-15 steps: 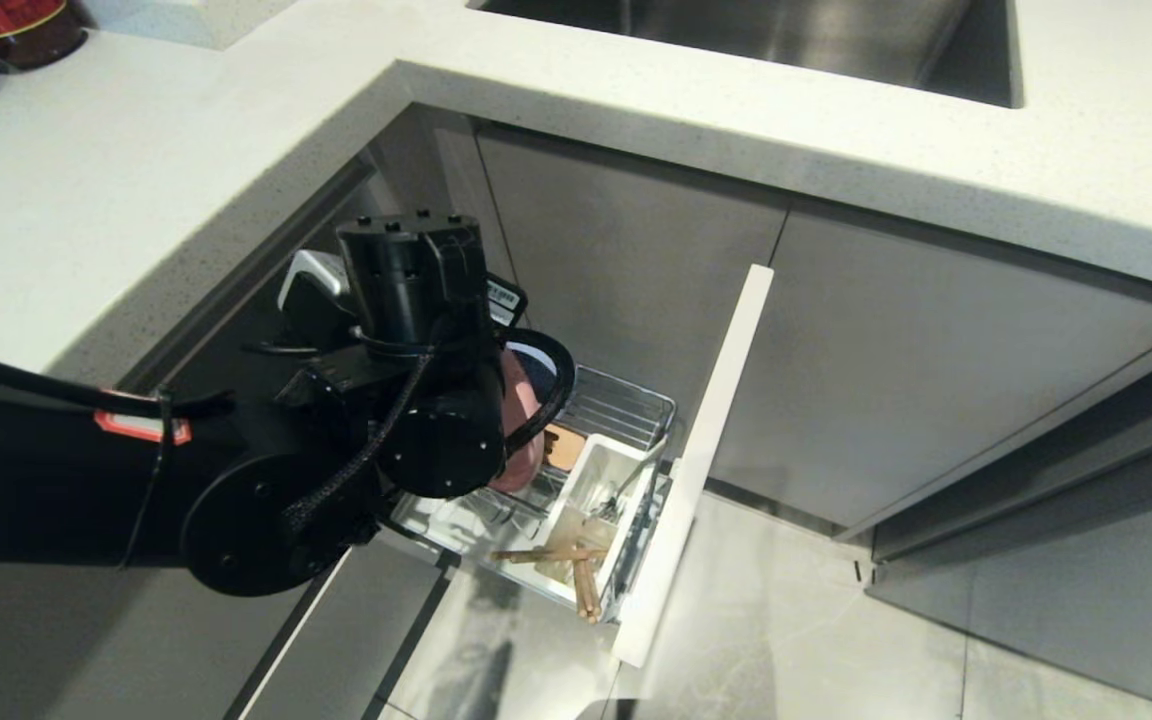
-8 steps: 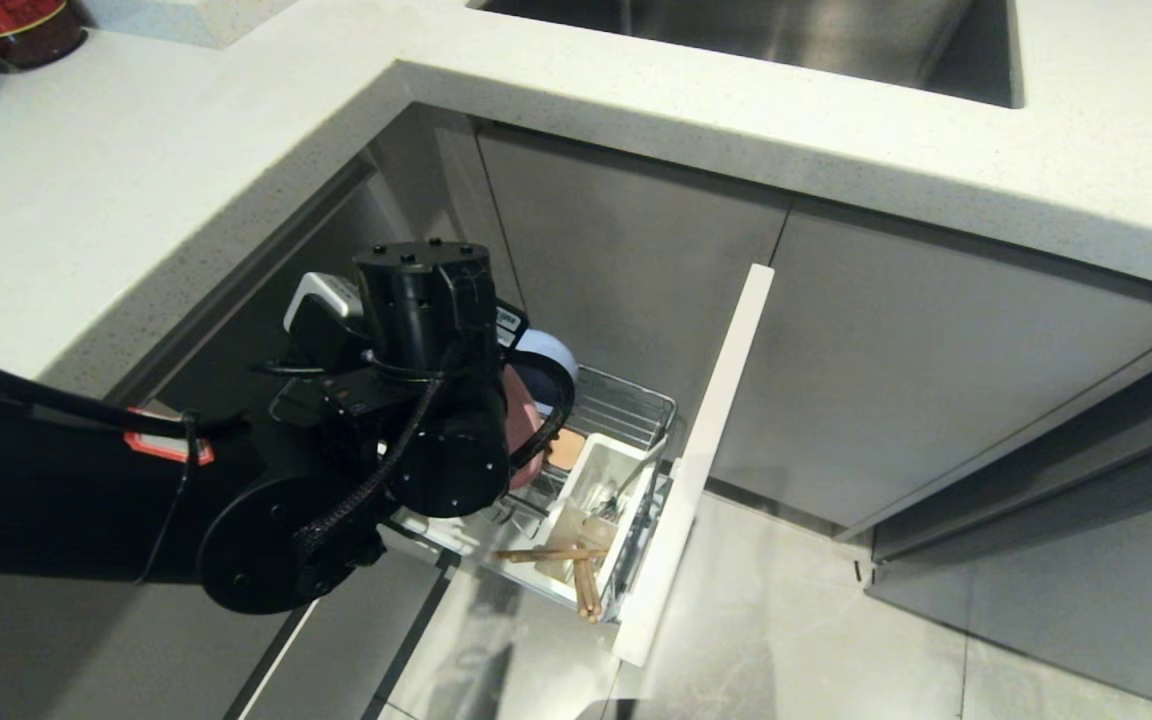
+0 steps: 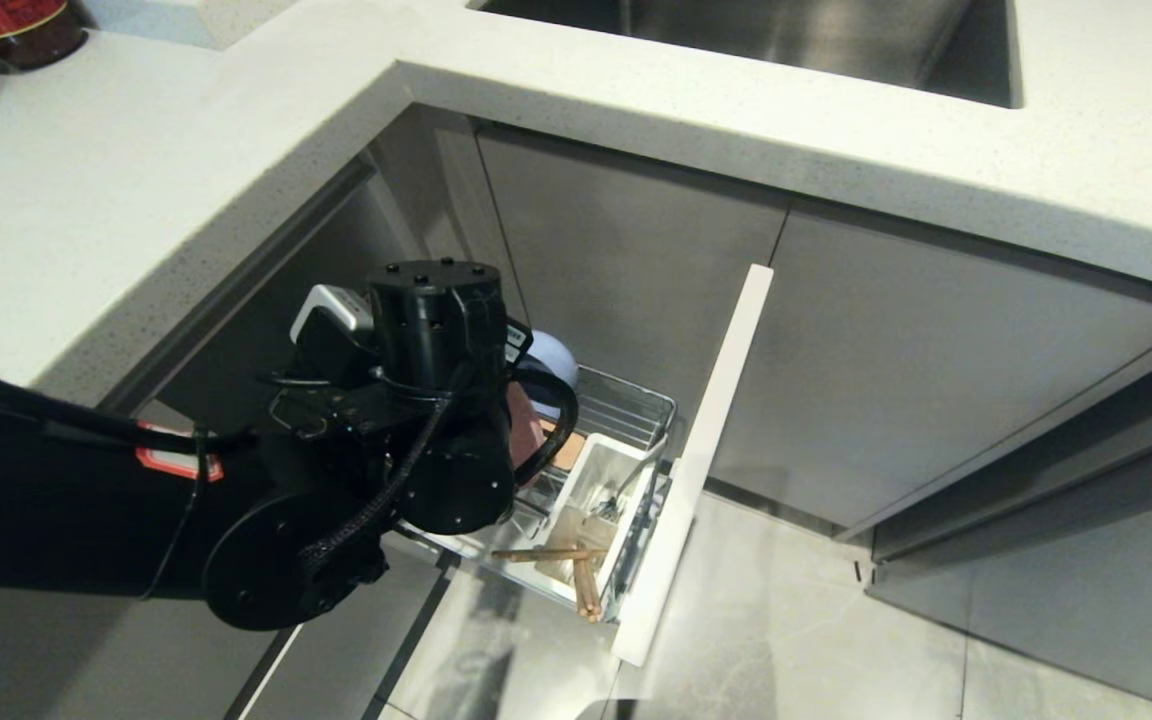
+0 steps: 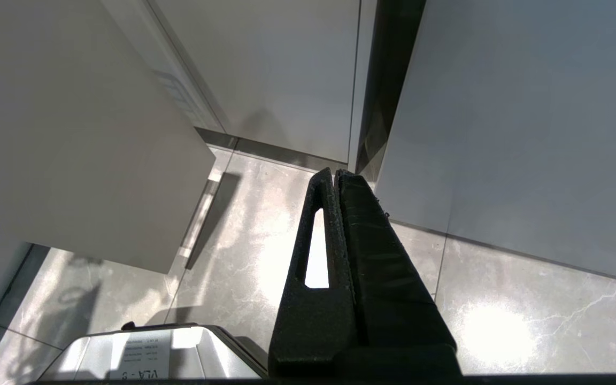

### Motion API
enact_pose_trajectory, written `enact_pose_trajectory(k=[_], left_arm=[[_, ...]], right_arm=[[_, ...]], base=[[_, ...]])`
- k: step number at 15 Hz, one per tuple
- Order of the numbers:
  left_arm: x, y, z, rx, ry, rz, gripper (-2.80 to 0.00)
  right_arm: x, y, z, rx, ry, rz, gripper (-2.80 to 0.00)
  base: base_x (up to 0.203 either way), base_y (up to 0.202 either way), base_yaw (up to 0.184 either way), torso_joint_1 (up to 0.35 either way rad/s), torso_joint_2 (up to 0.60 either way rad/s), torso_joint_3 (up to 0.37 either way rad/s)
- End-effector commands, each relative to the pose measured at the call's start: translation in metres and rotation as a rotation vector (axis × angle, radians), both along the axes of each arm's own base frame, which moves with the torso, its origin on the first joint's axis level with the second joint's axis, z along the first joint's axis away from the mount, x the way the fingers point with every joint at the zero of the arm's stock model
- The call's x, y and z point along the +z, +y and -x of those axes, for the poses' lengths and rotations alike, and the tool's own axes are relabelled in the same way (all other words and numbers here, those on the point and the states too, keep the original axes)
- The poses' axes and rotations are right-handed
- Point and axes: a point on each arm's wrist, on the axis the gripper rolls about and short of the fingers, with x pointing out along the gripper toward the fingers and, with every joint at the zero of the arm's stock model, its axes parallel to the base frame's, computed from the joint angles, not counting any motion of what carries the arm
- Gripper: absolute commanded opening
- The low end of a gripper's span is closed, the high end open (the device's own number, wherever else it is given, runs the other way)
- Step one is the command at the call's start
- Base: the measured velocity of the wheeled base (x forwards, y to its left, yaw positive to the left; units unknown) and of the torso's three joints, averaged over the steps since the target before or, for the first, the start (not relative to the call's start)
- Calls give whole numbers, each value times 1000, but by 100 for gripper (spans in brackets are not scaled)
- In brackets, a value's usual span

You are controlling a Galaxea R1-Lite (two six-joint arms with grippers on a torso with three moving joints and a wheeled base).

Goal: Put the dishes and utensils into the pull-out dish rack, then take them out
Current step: Pick up the plate and place it in the cupboard

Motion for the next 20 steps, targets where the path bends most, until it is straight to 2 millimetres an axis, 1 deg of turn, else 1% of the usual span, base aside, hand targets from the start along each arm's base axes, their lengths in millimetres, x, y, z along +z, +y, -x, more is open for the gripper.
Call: enact_pose_trajectory(k=[1, 2, 7, 11, 20], left_arm=[[-5, -1, 0, 6, 10, -8, -280], [-10, -2, -1, 8, 20, -17, -280], [-17, -4, -4, 32, 33, -35, -280], [-28, -6, -7, 39, 56, -56, -280], [-37, -9, -11, 48, 73, -76, -280]], right_arm=[[0, 0, 0, 0, -5, 0, -280], [0, 0, 0, 0, -5, 0, -280], [0, 0, 0, 0, -5, 0, -280], [0, 0, 0, 0, -5, 0, -280], [0, 0, 0, 0, -5, 0, -280]], base=[[0, 0, 0, 0, 0, 0], [0, 0, 0, 0, 0, 0], [0, 0, 0, 0, 0, 0], [0, 0, 0, 0, 0, 0], [0, 0, 0, 0, 0, 0]])
